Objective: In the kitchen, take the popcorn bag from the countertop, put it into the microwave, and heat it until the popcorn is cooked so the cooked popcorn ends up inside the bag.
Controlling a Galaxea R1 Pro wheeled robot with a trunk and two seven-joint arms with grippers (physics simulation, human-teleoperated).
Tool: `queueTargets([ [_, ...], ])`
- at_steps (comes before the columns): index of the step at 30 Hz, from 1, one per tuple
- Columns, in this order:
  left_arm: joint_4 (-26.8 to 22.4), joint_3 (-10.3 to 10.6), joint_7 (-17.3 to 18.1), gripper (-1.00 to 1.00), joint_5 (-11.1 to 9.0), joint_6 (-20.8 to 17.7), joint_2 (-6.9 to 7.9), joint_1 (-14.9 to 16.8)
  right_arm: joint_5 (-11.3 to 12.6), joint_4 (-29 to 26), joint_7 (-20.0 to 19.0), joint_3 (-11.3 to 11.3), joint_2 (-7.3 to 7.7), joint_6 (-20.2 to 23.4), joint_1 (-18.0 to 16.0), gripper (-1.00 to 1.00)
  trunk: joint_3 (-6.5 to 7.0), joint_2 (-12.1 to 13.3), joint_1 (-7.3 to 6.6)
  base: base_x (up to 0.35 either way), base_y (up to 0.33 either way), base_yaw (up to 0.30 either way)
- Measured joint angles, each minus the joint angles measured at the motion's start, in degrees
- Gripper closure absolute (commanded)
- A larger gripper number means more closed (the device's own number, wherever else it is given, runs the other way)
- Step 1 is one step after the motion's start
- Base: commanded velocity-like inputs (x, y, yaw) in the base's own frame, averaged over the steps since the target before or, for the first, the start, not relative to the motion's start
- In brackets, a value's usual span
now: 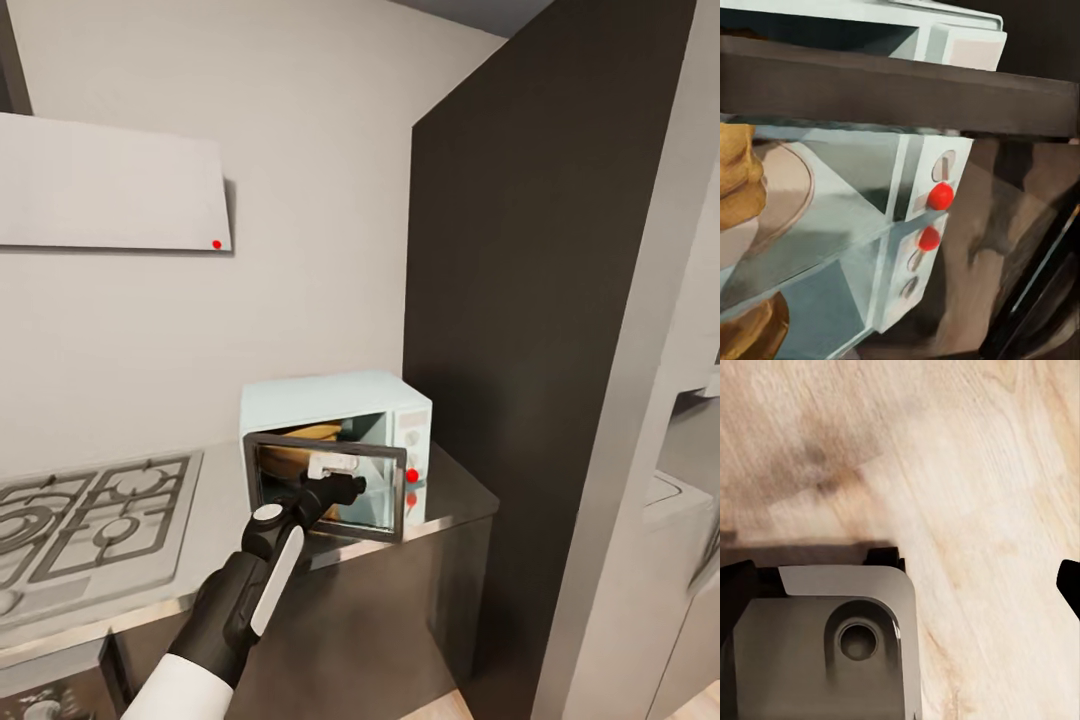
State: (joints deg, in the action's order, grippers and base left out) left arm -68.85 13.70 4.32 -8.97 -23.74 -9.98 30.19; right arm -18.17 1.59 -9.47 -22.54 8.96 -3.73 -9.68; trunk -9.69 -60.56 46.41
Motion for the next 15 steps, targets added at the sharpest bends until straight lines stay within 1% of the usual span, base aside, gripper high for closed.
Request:
queueTargets([
  [2,0.0,0.5,0.0,-1.00,0.2,0.0,0.00,0.0,0.0,0.0,0.0,0.0,0.02,0.0,0.0,-1.00,0.00,0.0,0.00,0.137,0.000,0.000],
  [3,0.0,1.8,0.0,-1.00,0.2,0.0,0.00,0.0,0.0,0.0,0.0,0.0,0.04,0.0,0.0,-1.00,0.00,0.0,0.00,0.156,0.000,0.000],
  [4,0.0,2.1,0.0,-1.00,0.2,0.0,0.00,0.0,0.0,0.0,0.0,0.0,0.05,0.0,0.0,-1.00,0.00,0.0,0.00,0.164,-0.006,0.000],
  [7,0.1,2.2,-0.1,-1.00,0.2,0.0,0.00,0.0,0.0,0.0,0.0,0.0,0.05,0.0,0.0,-1.00,0.00,0.0,0.00,0.180,-0.064,0.000],
  [12,0.1,2.2,-0.1,-1.00,0.2,0.0,0.01,0.0,0.4,0.0,0.0,-0.2,0.05,0.0,0.0,-1.00,0.00,0.0,0.00,0.194,-0.118,-0.001],
  [15,0.1,2.2,-0.1,-1.00,0.2,0.0,0.00,0.0,0.5,0.0,0.0,-0.2,0.05,0.2,0.0,-1.00,0.06,0.0,0.00,0.195,-0.122,-0.082],
])
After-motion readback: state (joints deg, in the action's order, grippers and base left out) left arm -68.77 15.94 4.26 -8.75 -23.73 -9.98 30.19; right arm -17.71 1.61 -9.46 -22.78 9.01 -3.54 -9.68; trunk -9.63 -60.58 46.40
